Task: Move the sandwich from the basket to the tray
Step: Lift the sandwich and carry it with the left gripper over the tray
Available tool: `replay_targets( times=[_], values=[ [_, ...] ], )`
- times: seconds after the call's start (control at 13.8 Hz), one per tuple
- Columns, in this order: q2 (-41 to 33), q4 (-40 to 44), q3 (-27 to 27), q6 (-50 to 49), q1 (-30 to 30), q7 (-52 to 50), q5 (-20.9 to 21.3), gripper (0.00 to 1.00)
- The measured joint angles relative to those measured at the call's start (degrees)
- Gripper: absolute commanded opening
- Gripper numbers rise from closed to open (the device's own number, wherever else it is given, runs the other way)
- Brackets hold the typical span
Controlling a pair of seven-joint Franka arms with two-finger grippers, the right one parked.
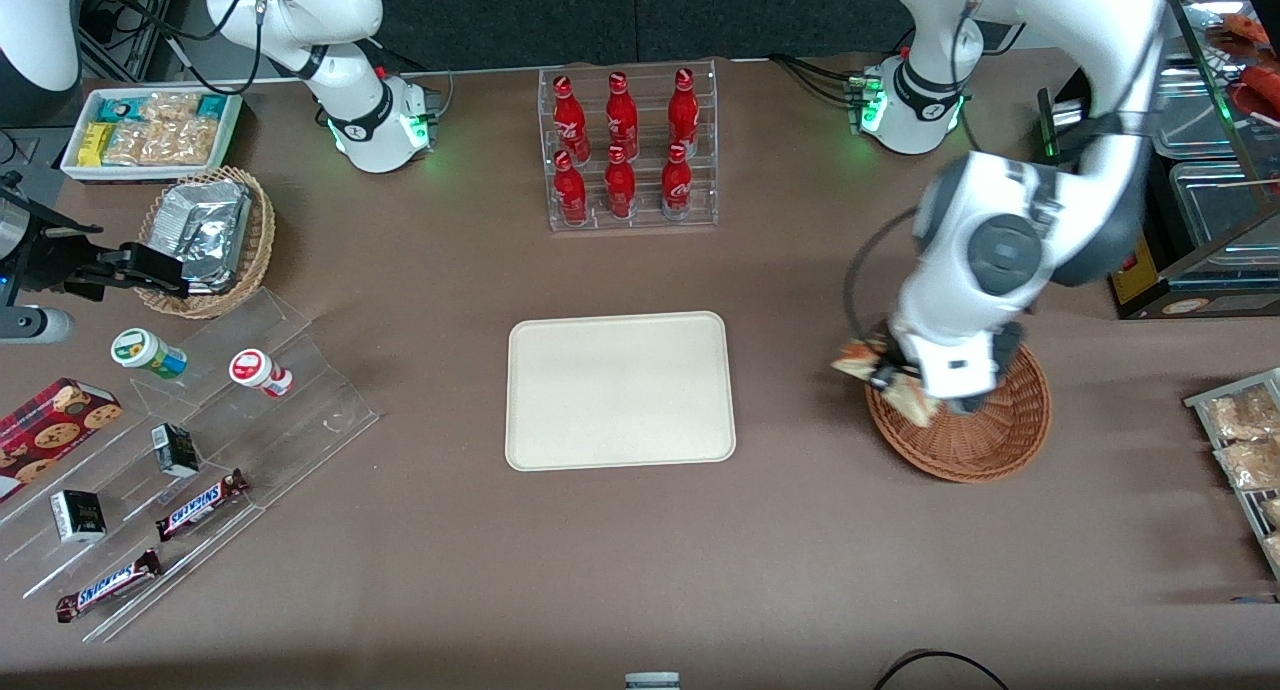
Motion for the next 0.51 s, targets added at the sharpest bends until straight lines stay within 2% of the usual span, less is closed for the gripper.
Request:
replay_targets(
  times=[0.22,0.51],
  values=[
    [5.1,4.9,-0.1,0.0,-8.3,-3.0,0.0,0.09],
    [13.9,14.7,-0.1,0.1,-14.4,0.9,0.0,0.10]
  ],
)
